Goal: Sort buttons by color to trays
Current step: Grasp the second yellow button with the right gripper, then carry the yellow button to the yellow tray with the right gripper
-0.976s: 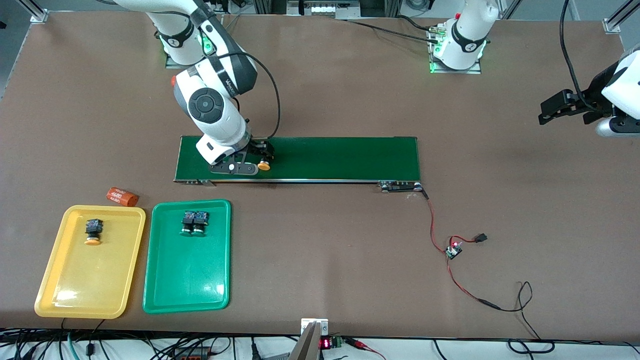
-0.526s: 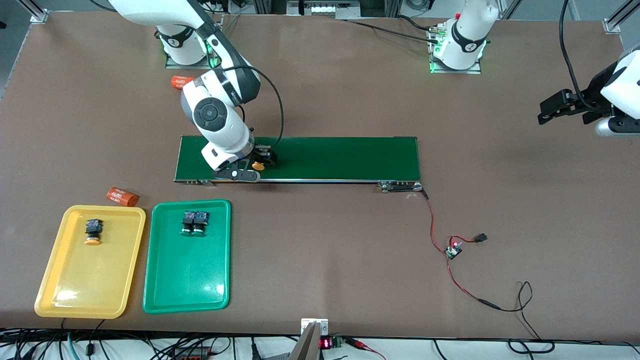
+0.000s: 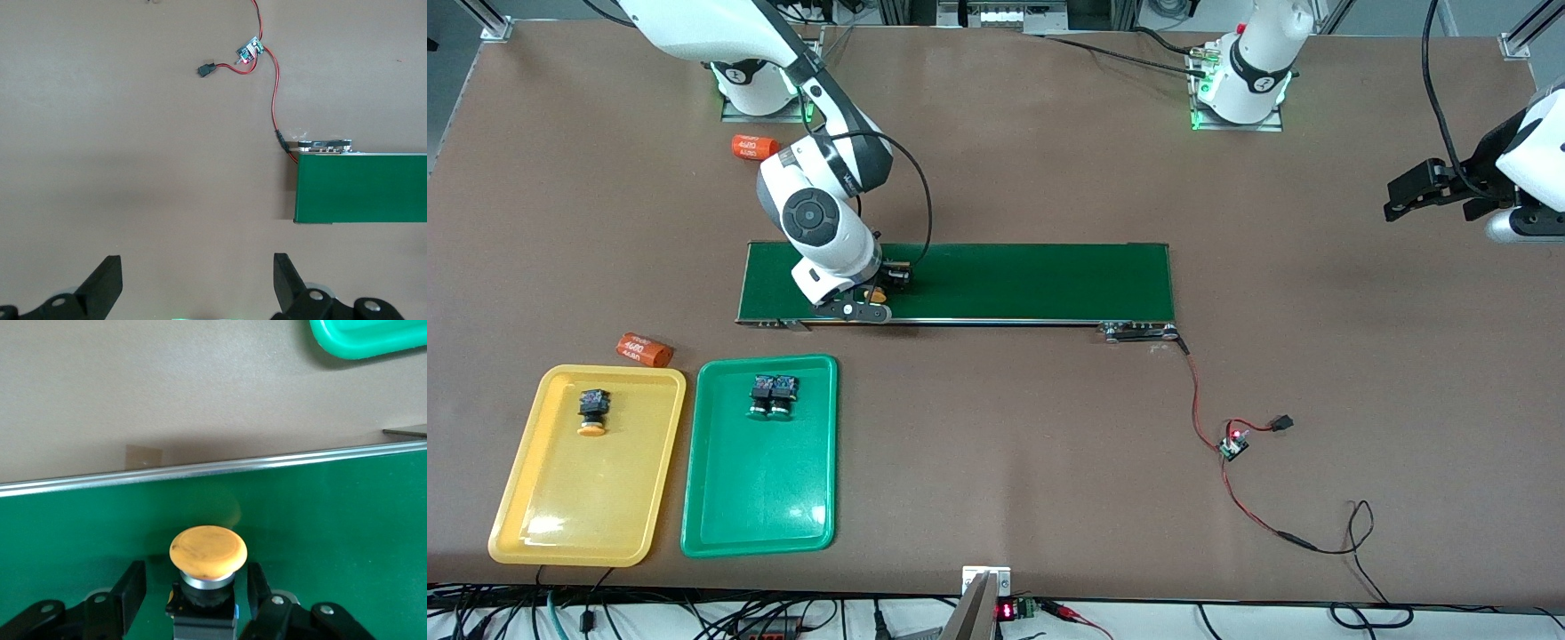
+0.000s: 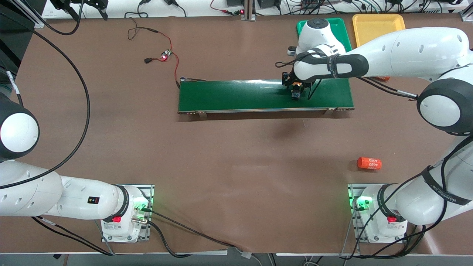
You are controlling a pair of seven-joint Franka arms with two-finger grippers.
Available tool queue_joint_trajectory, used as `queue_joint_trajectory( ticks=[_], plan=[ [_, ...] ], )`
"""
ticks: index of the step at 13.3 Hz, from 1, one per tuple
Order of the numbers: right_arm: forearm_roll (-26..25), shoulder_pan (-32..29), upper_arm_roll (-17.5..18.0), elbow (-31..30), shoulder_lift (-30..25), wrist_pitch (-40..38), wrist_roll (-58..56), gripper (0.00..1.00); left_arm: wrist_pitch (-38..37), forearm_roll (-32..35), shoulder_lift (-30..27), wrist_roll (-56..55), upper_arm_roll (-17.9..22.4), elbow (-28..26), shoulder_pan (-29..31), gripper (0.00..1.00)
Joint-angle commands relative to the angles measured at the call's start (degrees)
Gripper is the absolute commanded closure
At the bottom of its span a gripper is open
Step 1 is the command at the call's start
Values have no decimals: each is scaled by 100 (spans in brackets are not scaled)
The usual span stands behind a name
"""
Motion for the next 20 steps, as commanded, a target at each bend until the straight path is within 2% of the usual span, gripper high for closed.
queue_joint_trajectory(
  ticks=[1, 2, 3, 5, 7, 9, 12, 15, 17, 20],
  plan=[
    [-21, -10, -96, -78, -86, 43, -164, 88, -158, 139, 78, 105, 16, 204, -9, 0],
    [-12, -27, -114, -43, -121, 25, -199, 100, -149, 139, 86, 114, 16, 204, -9, 0],
    [-12, -36, -192, 19, -217, -27, -242, 100, -149, 139, 87, 114, 16, 204, -9, 0],
    [-3, -149, -246, 386, -375, -692, -391, 100, -158, 130, 78, 97, 16, 204, -9, 0],
    [32, -290, -350, 1193, -385, -1606, -759, 100, -158, 131, 87, 97, 24, 266, -1, 0],
    [58, -518, -509, 1801, -324, -1986, -1330, 100, -158, 130, 95, 97, 24, 275, -9, 0],
    [32, -1141, -527, 2172, 1, -1944, -2349, 100, -158, 131, 95, 97, 16, 275, -9, 0],
    [-12, -1678, -545, 2646, 729, -1953, -3132, 100, -158, 130, 95, 105, 24, 275, -9, 0],
    [-222, -1977, -676, 2787, 1003, -1839, -3799, 100, -167, 130, 95, 97, 7, 266, -9, 0],
    [-371, -2277, -1018, 2892, 1441, -1094, -4189, 100, -193, 139, 95, 97, 7, 275, -9, 0]
  ],
)
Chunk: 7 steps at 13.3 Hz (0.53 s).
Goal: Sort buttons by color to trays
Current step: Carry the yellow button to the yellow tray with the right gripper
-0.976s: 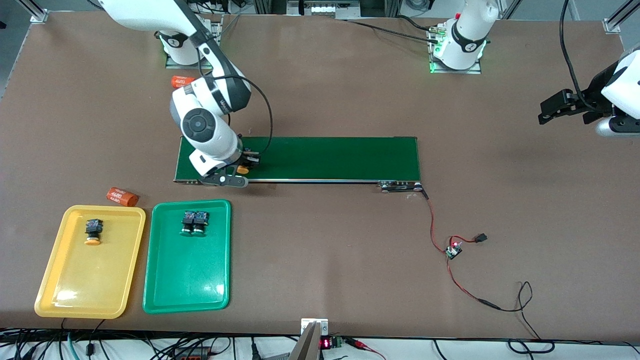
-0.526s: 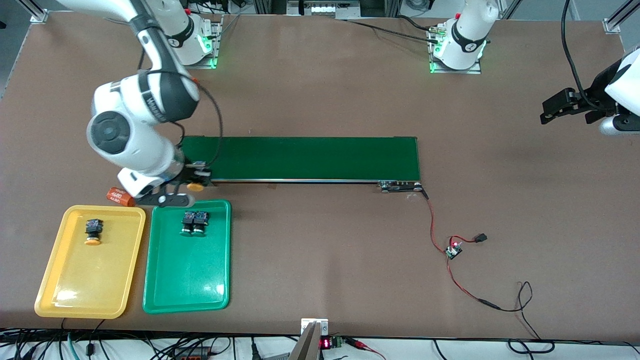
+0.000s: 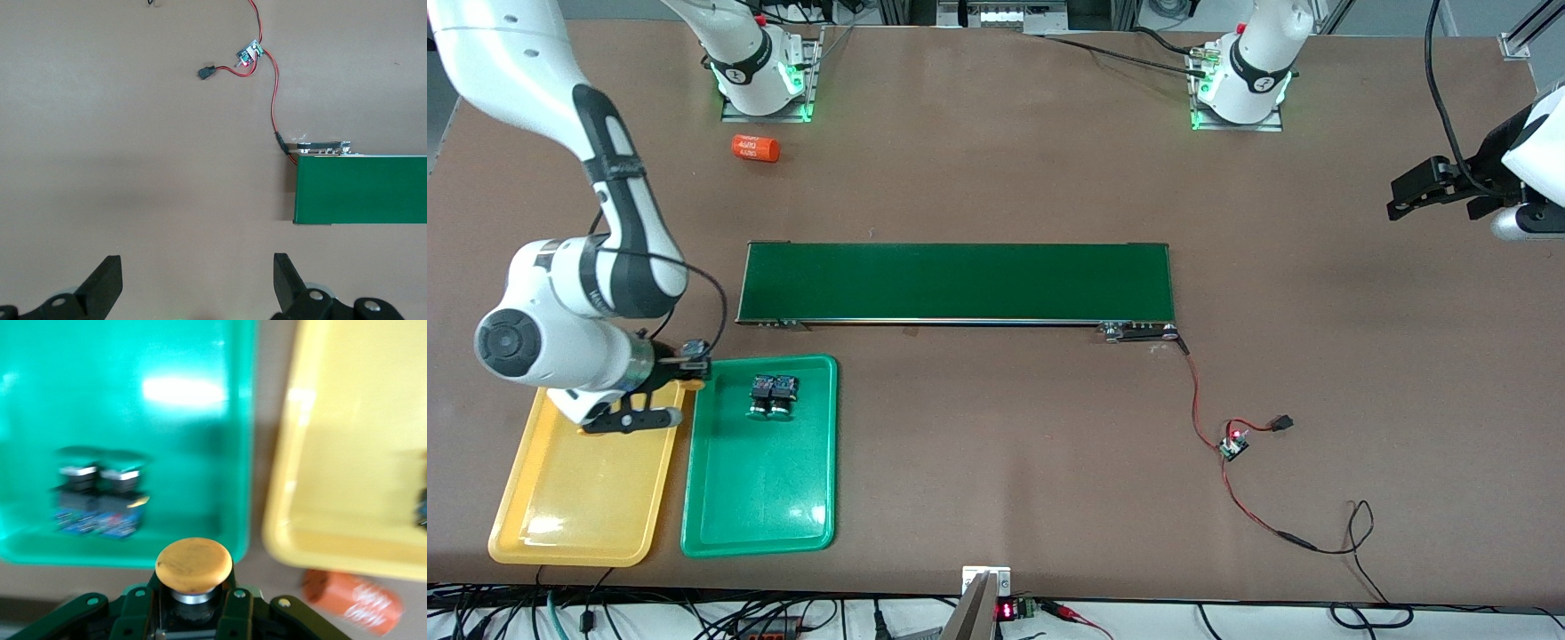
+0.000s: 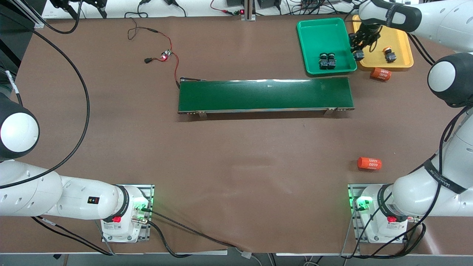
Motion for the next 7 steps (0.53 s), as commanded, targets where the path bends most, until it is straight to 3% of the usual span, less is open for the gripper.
queue_joint_trajectory(
  ticks=[1, 3, 7],
  plan=[
    [-363, -129, -256, 415, 492, 496, -283, 100, -187, 130, 85, 105, 4, 197, -12, 0],
    [-435, -233, -442, 583, 660, 822, -599, 100, -187, 139, 85, 71, -31, 206, -29, 0],
    [-470, -392, -468, 583, 880, 1455, -715, 100, -187, 139, 85, 105, -22, 206, -20, 0]
  ],
)
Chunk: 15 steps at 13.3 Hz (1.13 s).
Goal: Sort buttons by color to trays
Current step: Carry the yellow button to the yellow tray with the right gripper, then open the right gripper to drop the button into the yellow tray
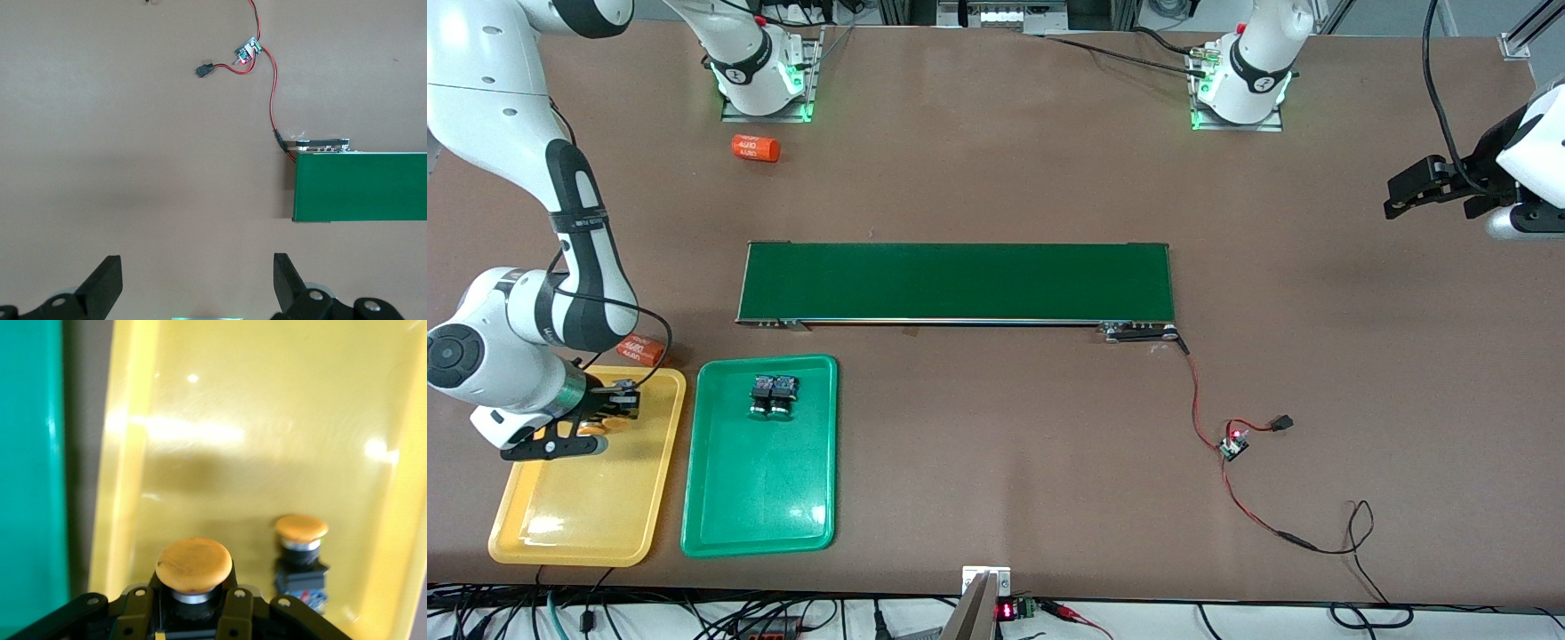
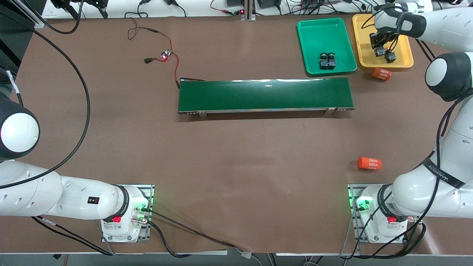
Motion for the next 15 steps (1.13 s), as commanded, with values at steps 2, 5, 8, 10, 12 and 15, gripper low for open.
queue_joint_trajectory(
  ticks=[2, 5, 8, 10, 12, 15],
  plan=[
    [-74, -35, -17, 154, 321, 440, -58, 95, -152, 139, 82, 97, -13, 198, -14, 0],
    [-74, -35, -17, 66, 322, 458, -76, 0, -152, 139, 82, 105, -13, 198, -5, 0],
    [-4, 26, -26, -57, 156, 617, -6, 0, -152, 139, 90, 105, -13, 198, -5, 0],
    [14, 123, -34, -232, -352, 171, 12, 0, -152, 139, 90, 106, -13, 198, -5, 0],
    [119, 386, -34, -224, -1020, -942, 300, 0, -152, 139, 90, 79, -13, 198, -14, 0],
    [637, 448, -34, -233, -2022, -2359, 706, 0, -152, 139, 90, 114, -5, 190, 4, 0]
  ],
)
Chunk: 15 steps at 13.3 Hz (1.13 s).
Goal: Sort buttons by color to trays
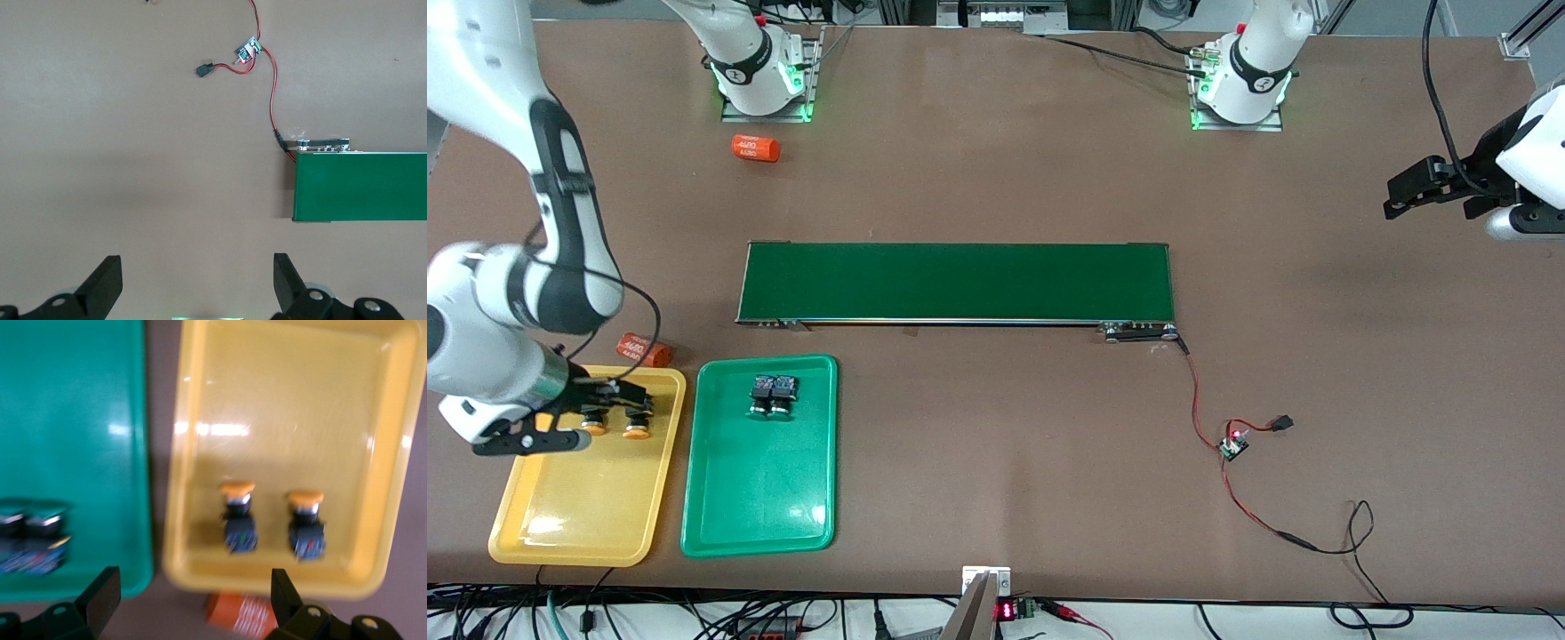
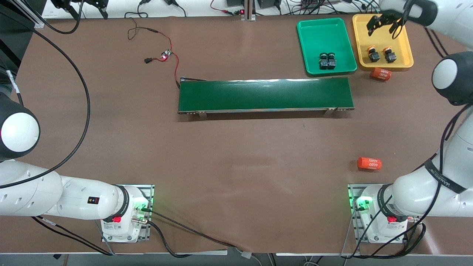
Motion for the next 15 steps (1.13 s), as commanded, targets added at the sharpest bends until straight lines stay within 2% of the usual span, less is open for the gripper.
queue_joint_trajectory(
  ticks=[1, 6, 8, 9, 15],
  plan=[
    [255, 27, -37, -296, -1072, -1019, 177, 0, -144, 139, 78, 114, -4, 180, 4, 0],
    [228, 27, -28, -366, -2601, -2882, 177, 0, -144, 139, 78, 97, -13, 180, -4, 0],
    [211, 9, -28, -777, -3181, -3332, 229, 0, -144, 139, 78, 62, -13, 189, -13, 0],
    [211, -17, -20, -1049, -3419, -3238, 238, 0, -144, 139, 78, 61, -13, 180, -13, 0],
    [193, -9, 24, -1052, -3316, -3210, 239, 0, -144, 139, 78, 88, -13, 180, -4, 0]
  ],
)
